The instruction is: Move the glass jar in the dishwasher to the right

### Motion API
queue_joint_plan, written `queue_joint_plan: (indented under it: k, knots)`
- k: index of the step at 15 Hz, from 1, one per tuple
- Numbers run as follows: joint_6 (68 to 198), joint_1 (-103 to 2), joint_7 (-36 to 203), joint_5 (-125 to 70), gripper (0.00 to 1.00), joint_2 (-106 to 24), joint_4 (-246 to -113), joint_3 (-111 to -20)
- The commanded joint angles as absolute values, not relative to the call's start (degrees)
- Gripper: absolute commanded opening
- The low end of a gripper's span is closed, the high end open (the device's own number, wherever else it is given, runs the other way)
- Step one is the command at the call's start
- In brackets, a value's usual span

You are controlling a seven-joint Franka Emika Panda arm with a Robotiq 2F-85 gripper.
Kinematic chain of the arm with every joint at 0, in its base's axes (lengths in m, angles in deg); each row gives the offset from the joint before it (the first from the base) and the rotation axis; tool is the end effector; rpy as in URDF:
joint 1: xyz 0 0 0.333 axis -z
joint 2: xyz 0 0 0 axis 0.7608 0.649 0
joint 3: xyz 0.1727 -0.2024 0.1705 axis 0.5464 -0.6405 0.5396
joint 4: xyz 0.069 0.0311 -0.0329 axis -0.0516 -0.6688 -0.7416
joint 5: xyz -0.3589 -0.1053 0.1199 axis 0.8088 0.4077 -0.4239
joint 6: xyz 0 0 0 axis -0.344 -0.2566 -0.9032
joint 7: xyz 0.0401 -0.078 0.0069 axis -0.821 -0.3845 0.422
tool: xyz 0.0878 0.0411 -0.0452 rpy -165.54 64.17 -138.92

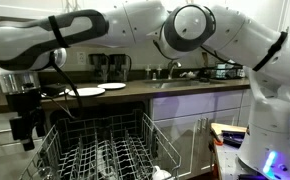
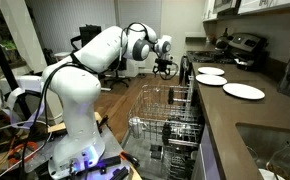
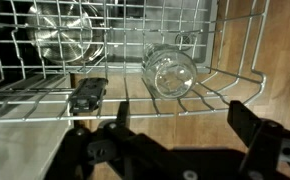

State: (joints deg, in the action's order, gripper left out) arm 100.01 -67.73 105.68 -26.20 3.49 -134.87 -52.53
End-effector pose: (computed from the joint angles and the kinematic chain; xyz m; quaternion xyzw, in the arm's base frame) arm 0.7196 0.3050 0.2591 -0.9317 -0.3573 0.0582 0.0289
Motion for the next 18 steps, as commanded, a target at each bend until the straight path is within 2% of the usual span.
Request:
queue_joint_plan:
  k: [1,11,18]
  knots:
    - [99.91,-67.05,108.41,-28.33,1.00,4.60,-135.57,-49.87]
    - [92.27,-67.05,106.58,-29.90,1.00,6.34,-138.04,-48.33]
    - [93.01,-68.58,101.63,-28.67,1.00,6.71,-140.07,-49.92]
